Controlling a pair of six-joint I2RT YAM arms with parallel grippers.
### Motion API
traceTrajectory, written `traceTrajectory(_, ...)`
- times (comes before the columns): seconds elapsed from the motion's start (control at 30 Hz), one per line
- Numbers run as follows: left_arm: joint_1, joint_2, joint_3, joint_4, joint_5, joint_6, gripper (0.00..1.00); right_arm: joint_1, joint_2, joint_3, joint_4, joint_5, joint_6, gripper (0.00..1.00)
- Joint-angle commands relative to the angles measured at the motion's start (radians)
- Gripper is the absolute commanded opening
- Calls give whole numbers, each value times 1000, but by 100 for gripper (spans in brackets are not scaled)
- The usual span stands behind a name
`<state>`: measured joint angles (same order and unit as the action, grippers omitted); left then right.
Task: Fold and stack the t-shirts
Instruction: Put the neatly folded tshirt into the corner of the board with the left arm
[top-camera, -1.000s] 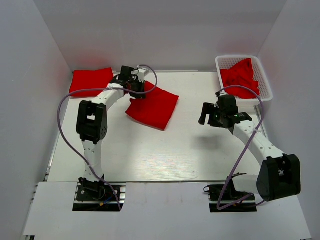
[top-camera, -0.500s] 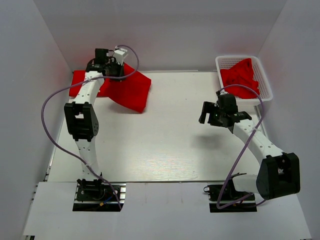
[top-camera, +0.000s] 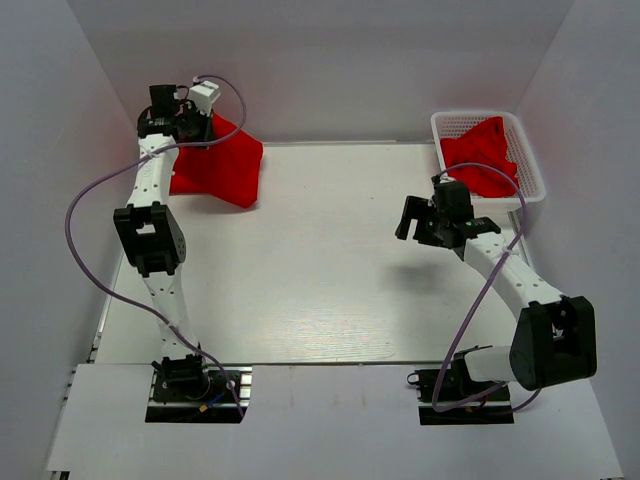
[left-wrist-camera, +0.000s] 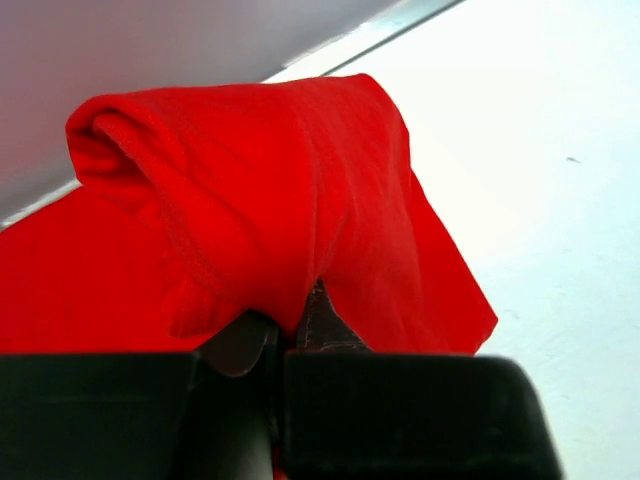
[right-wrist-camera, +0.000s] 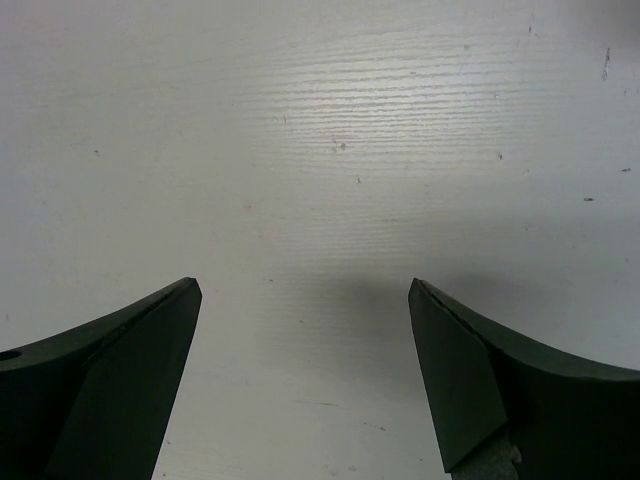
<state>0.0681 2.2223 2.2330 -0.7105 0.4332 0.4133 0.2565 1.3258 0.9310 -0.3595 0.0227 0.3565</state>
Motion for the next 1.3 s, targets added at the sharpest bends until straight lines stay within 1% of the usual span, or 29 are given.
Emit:
traceTrajectory(0.0, 29, -9, 71, 26, 41, 28, 0, 1, 9, 49, 45, -4, 13, 90)
traceTrajectory(0.2, 76, -18, 71, 60, 50, 28, 0, -3, 16, 55, 45, 0, 24, 90)
traceTrajectory(0.33, 107, -9, 108, 60, 62, 38, 0, 1, 16, 55, 51, 13, 35, 90)
traceTrajectory(0.47, 127, -9, 120, 84, 110, 38, 0, 1, 33, 52, 70, 3, 56, 90)
traceTrajectory(0.6, 145, 0, 169, 95, 163, 24, 0, 1, 53, 49, 96, -12, 78, 90)
traceTrajectory(0.93, 205, 54, 189, 129, 194, 4, 0, 0, 93, 97, 83, 0, 78, 90)
traceTrajectory(1.1, 225, 109, 189, 178, 194, -5, 0, 3, 115, 127, 54, 20, 76, 90)
traceTrajectory(1.27, 243, 152, 180, 243, 122, -5, 0, 6, 142, 157, 42, 29, 76, 90)
